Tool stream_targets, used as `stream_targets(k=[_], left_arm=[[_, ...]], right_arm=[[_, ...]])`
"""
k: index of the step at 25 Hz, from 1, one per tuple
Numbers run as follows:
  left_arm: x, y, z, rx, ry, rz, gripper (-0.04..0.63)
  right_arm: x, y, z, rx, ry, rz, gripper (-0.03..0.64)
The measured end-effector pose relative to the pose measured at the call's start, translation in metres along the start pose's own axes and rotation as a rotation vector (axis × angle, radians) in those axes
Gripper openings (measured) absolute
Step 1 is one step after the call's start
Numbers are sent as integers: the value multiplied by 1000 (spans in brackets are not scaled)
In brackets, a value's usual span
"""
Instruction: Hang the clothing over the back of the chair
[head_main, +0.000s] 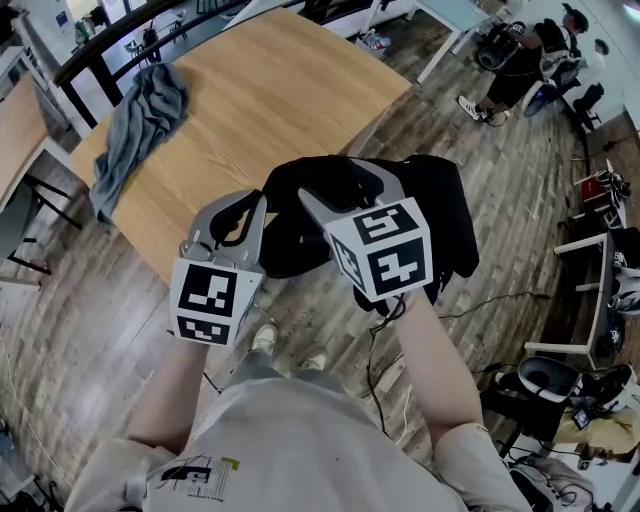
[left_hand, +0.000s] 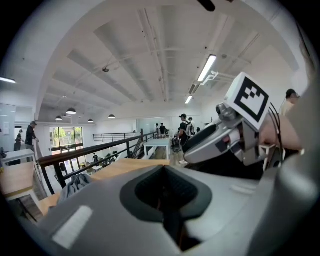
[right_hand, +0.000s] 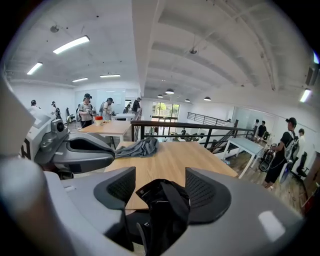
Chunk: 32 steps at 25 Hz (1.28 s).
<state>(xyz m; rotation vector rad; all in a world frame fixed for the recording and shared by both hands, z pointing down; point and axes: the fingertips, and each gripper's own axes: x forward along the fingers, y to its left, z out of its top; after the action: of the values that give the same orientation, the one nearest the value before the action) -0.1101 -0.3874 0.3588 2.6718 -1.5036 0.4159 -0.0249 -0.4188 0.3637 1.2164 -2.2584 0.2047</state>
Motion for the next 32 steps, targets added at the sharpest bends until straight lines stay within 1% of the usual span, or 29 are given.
stream_targets(k=[4, 8, 13, 16, 20, 24, 27, 30, 32], left_arm=[[-9, -7, 20, 21, -33, -5, 0], [-16, -21, 43, 45, -61, -26, 0], [-23, -41, 80, 77, -124, -56, 0], [-25, -57, 105, 98, -169, -84, 0], [-29, -83, 138, 116, -241, -114, 0], [-35, -113, 159, 125, -296, -151, 0], [-37, -135, 169, 136, -323, -190, 0], [-37, -150, 174, 143, -338, -215, 0], [-37, -159, 175, 144, -341, -228, 0]], right_arm=[[-25, -6, 11, 5, -51, -35, 310], [-56, -14, 21, 19, -108, -64, 293], [-100, -33, 40, 86, -263, -106, 233], [-132, -47, 44, 126, -338, -145, 211], [-175, -61, 41, 142, -385, -202, 194], [-219, -77, 35, 139, -459, -295, 141], [-249, -83, 29, 153, -499, -341, 113], [-269, -85, 22, 170, -521, -366, 99], [-280, -88, 14, 204, -543, -374, 76]])
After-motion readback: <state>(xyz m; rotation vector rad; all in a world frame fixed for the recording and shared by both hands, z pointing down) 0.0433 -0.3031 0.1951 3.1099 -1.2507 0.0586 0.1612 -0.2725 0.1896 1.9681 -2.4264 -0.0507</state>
